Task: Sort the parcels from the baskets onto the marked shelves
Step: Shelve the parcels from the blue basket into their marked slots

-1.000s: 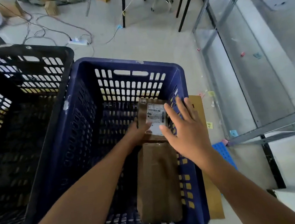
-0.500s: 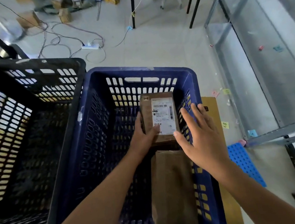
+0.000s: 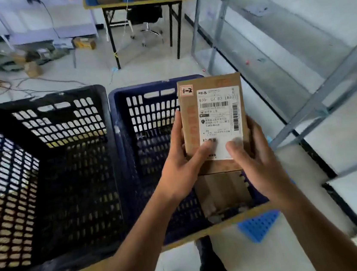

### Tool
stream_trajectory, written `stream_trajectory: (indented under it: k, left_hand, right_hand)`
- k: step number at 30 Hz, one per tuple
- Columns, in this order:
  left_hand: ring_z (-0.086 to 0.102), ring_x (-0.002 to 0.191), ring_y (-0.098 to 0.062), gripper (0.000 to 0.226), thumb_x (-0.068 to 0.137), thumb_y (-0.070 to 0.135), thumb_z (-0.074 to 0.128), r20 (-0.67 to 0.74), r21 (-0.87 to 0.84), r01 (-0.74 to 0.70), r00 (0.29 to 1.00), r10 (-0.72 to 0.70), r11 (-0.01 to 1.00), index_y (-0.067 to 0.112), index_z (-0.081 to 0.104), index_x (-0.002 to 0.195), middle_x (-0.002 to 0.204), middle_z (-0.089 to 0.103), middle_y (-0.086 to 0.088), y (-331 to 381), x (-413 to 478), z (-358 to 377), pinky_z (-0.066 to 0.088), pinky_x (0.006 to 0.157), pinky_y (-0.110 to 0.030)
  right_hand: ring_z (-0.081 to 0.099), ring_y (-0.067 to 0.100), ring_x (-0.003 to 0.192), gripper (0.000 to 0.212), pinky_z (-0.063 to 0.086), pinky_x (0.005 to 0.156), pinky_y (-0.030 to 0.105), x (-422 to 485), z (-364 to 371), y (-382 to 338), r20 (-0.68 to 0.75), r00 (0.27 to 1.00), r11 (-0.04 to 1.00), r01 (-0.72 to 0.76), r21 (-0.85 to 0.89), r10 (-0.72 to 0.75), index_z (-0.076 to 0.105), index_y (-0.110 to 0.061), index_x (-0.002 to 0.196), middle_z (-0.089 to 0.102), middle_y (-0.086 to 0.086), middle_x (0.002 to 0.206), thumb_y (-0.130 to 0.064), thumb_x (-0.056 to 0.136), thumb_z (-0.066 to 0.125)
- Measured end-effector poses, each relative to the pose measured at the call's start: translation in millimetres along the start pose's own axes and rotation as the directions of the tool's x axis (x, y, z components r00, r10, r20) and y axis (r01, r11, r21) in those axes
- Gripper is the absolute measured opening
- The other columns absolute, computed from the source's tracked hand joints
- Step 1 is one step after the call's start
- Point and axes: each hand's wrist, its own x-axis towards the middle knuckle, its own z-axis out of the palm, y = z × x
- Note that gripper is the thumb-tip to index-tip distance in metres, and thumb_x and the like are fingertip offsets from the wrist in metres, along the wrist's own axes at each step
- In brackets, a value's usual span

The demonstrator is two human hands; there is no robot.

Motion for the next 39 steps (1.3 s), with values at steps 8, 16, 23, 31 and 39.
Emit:
stream_trajectory:
  k: [8,16,23,31,39]
  left_hand:
    - [0.061,0.128,-0.012,0.085,0.097,0.035,0.067,0.343,-0.047,0.135,0.933,-0.111,0.990,0.053,0.010,0.159,0.142,0.061,0.018,6.0,-90.1,55.3,0.053,0.105,-0.044]
    - [0.045,0.142,-0.014,0.052,0.102,0.036,0.057,0.476,0.445,-0.078,0.864,-0.162,0.892,0.022,0.047,0.152,0.153,0.049,0.005,-40.9,-159.8,170.1,0.033,0.121,-0.041]
    - [0.032,0.150,-0.031,0.059,0.098,0.043,0.062,0.719,0.614,-0.493,0.671,-0.180,0.616,0.025,0.047,0.153,0.161,0.040,-0.009,-92.7,-265.7,313.2,0.025,0.122,-0.051]
    - [0.005,0.158,-0.030,0.067,0.097,0.065,0.039,0.901,0.429,-0.776,0.400,-0.165,0.462,0.042,0.027,0.158,0.170,0.018,0.004,-100.4,-395.1,485.4,0.007,0.125,-0.055]
    - [0.001,0.159,-0.028,0.066,0.098,0.065,0.036,0.981,0.193,-0.878,0.182,-0.069,0.437,0.039,0.026,0.158,0.171,0.015,0.004,-77.7,-460.4,610.1,0.007,0.127,-0.055]
  right_hand:
    - [0.069,0.014,0.120,0.075,0.061,0.092,0.036,-160.5,-24.2,-25.9,-0.306,0.918,0.968,-0.236,0.083,0.250,0.038,-0.033,0.153,0.068,-0.005,0.136,-0.046,0.087,0.071]
    - [0.074,0.018,0.108,0.075,0.064,0.085,0.042,-370.5,-84.0,5.7,-0.605,0.635,0.874,-0.405,0.267,0.479,0.040,-0.039,0.152,0.073,-0.002,0.122,-0.047,0.086,0.075]
    - [0.073,0.018,0.111,0.066,0.064,0.088,0.045,-572.0,-133.9,21.4,-0.742,0.357,0.809,-0.408,0.423,0.568,0.037,-0.032,0.155,0.069,0.001,0.129,-0.030,0.098,0.070]
    - [0.072,0.015,0.114,0.084,0.064,0.084,0.036,-765.9,-193.0,10.4,-0.832,0.108,0.813,-0.311,0.492,0.545,0.039,-0.042,0.150,0.071,-0.008,0.127,-0.061,0.077,0.076]
    - [0.072,0.018,0.115,0.078,0.065,0.083,0.041,-866.2,-257.2,-7.9,-0.899,-0.035,0.862,-0.273,0.428,0.436,0.037,-0.044,0.150,0.070,-0.006,0.127,-0.058,0.084,0.075]
